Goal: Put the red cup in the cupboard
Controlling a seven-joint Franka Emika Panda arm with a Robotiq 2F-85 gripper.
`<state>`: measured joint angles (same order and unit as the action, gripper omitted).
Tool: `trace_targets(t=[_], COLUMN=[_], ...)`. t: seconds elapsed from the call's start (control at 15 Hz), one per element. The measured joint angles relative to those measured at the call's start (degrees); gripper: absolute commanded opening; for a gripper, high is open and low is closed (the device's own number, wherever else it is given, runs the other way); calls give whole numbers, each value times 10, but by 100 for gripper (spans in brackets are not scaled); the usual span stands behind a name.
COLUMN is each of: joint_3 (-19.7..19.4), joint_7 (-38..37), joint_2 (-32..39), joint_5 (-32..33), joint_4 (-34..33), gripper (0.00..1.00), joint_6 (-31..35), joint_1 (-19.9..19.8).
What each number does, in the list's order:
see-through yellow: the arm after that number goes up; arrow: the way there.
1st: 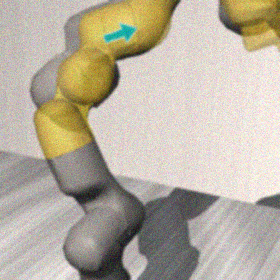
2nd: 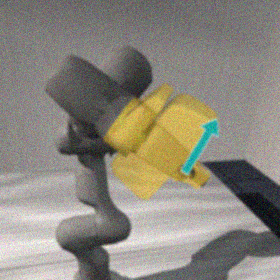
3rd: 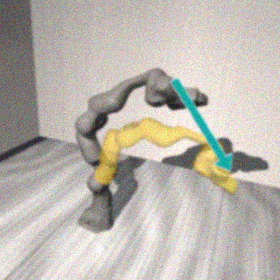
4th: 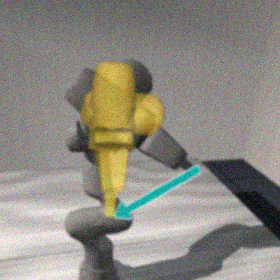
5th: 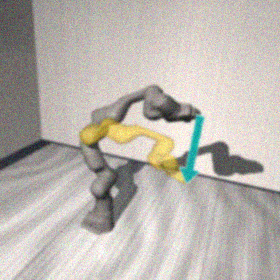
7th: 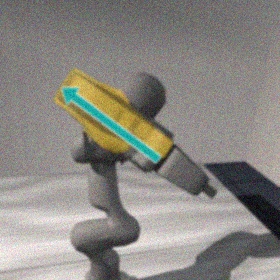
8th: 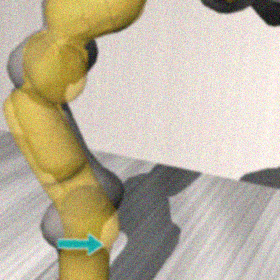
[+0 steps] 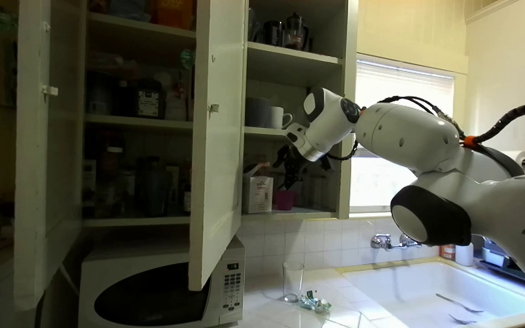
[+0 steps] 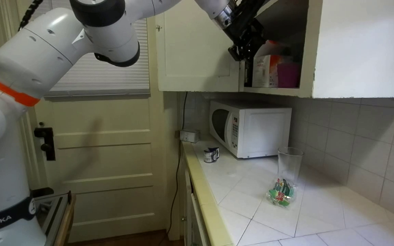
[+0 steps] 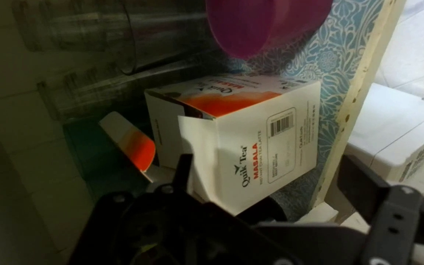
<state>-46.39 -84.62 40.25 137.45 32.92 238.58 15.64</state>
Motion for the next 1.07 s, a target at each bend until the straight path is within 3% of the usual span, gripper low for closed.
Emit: trace_targets(t=[0.8, 0.87, 0.93, 1.07], joint_3=[34, 37, 41, 45], joint_7=[-4, -4, -4, -4], joint_2=[33, 35, 37, 41], joint_5=[1, 1, 1, 1], joint_4=[2, 3, 4, 4], gripper=[100, 75, 73, 59], joint_6=[-85, -85, -85, -83], joint_1=[-7, -6, -5, -5])
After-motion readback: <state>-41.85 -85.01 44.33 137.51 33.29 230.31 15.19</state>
